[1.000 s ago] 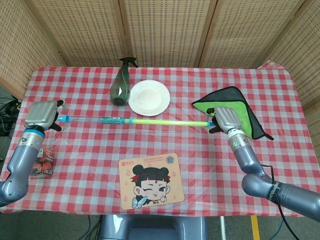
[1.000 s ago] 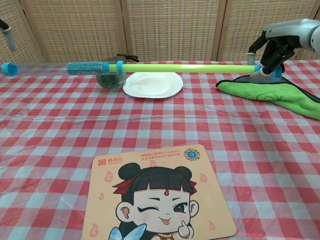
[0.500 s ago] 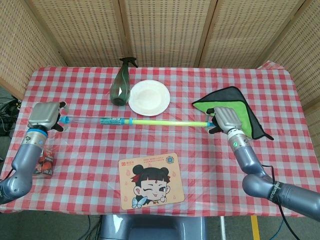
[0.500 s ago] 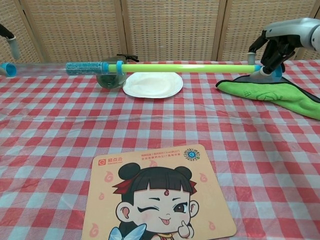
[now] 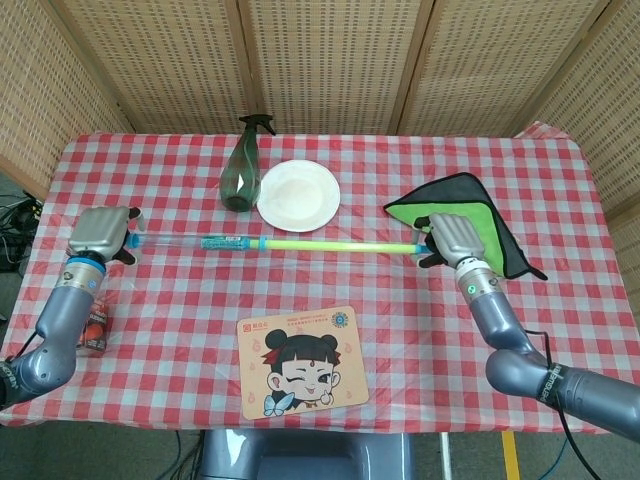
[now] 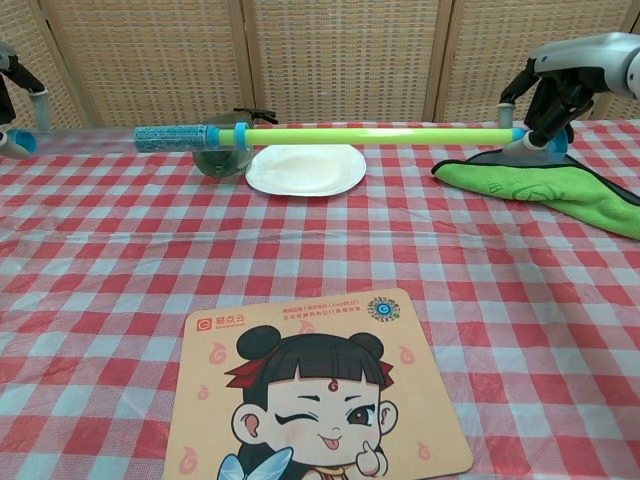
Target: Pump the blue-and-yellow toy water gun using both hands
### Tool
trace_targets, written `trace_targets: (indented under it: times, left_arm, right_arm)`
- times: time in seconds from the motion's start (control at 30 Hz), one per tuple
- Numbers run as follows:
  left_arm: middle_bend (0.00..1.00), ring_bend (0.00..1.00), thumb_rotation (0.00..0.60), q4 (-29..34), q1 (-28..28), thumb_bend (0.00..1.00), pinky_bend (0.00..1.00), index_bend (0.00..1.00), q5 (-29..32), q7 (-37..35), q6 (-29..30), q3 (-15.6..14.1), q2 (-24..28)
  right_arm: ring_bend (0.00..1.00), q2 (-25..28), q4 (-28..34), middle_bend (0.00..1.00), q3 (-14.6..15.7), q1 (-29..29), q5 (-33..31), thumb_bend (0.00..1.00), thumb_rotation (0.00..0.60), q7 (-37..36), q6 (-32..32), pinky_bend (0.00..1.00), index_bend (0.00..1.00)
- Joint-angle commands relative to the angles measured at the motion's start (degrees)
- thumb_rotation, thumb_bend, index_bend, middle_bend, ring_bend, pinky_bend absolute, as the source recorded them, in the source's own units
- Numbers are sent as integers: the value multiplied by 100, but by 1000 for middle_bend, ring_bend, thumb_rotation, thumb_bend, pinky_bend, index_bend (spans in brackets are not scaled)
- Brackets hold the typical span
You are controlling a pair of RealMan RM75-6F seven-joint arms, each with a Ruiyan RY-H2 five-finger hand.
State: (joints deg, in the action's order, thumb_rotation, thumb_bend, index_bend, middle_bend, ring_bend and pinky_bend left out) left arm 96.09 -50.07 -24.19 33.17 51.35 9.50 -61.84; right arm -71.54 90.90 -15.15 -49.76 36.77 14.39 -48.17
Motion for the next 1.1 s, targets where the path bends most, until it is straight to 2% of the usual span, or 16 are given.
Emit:
trace_targets:
  times: [0.03,0.23,0.7,1.1]
  left_arm:
    - [881,793,600,18,-24,357,660,541,-8,-18,56,-16,-24]
    - [881,793,600,98,-68,366,660,602,-12,-27,123,-64,-21]
    - [881,793,600,793,-100,367,660,609,-252,-174,417,24,279]
    - [881,793,600,1118,-257,367,660,610,-190,-69,622,74,221]
  right_arm:
    - [1000,15,30,1000,1,1,11,500,600,-11,-15,675,829]
    - [1000,54,134,1000,0,-4,36,500,600,-39,-35,675,829]
    - [1000,138,513,1000,5,-80,114,499,600,63,-171,675,829]
    - [1000,98,722,1000,58,-183,184,497,600,204,-219,675,829]
